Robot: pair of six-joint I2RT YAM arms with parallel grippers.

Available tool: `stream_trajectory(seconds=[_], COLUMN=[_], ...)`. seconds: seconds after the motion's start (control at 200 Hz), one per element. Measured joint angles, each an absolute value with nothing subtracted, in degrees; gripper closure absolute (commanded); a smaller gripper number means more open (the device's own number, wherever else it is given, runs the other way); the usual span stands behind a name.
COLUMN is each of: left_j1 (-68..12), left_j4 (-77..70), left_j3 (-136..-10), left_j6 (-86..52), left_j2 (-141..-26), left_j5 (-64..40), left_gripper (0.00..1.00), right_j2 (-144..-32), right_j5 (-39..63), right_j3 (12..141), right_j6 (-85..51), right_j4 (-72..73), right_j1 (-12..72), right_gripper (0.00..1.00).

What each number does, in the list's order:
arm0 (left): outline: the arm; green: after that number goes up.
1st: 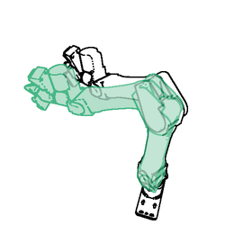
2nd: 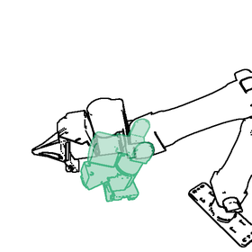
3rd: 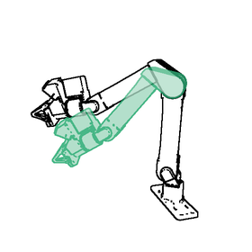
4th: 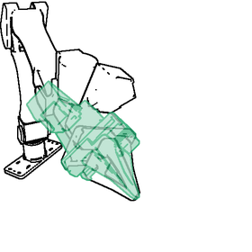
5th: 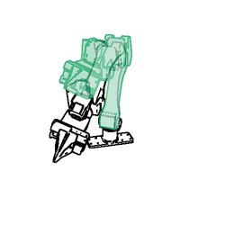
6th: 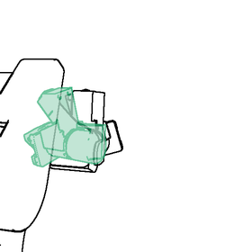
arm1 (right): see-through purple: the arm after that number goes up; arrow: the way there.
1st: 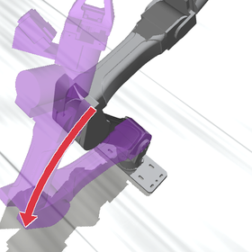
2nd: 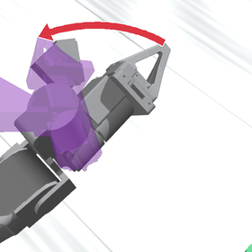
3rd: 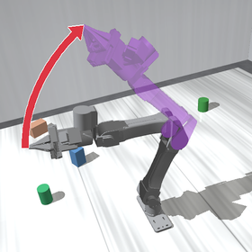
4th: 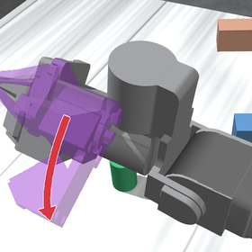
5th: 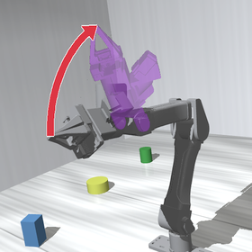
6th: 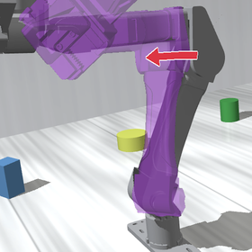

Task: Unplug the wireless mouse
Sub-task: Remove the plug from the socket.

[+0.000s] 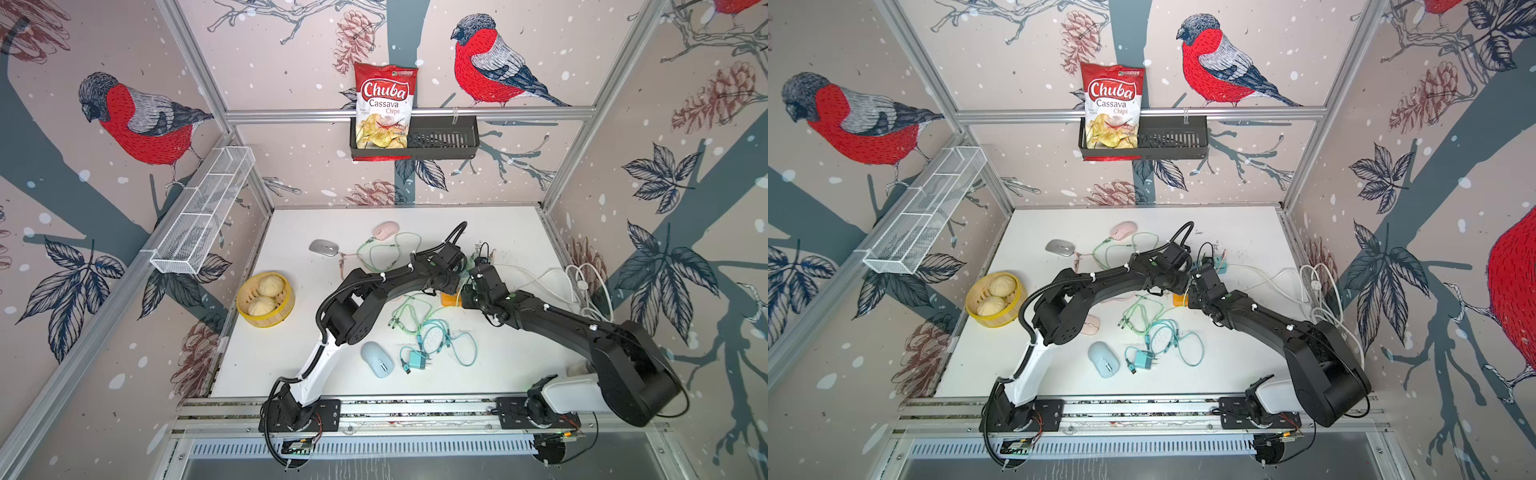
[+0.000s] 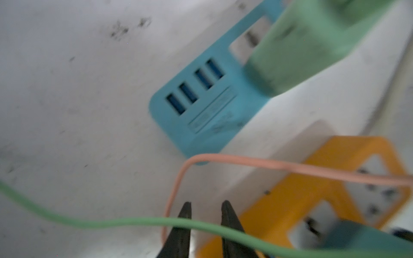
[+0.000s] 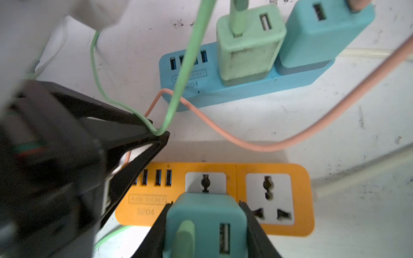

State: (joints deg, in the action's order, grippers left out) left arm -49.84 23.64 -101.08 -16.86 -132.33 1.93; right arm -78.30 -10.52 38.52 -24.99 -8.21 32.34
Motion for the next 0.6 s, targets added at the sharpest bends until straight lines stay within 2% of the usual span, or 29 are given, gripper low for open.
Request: stream_trajectory(seconds=[0.26,0.33,0.38,0.45,0.601], left_j1=[-50.3,-50.3,-50.3,-50.2,-50.2], left_j4=[24.5,25.7,27.3,29.2,32.6], left_j3=[-101.0,-100.5,-100.3,-100.1,-99.7], left_j6=[-16.1,-16.2,-16.7,-16.8,-17.1], left_j2=[-132.4,-131.6,-130.9,-129.4,-124.5], left_j5=[5.1,5.3,5.4,5.1,0.7], left_gripper=[0.73,0.64,0.52,0.43,0.43], right_j2=[-76.8,-76.8,-76.9,-77.0,-77.8], right_j5=[-8.8,-8.6,-8.4,-8.4,-8.6], right_j3=[39.4,39.4,39.4,39.2,38.2], right_j6=[-24.1,-24.0,-23.9,-23.9,-24.3], right_j4=[-9.8,-10.2,-10.3,-10.2,-7.4], right_j1=[31.4,31.3,31.2,31.2,31.1], right_gripper=[0.77,0.77,0.77,0.77,0.77])
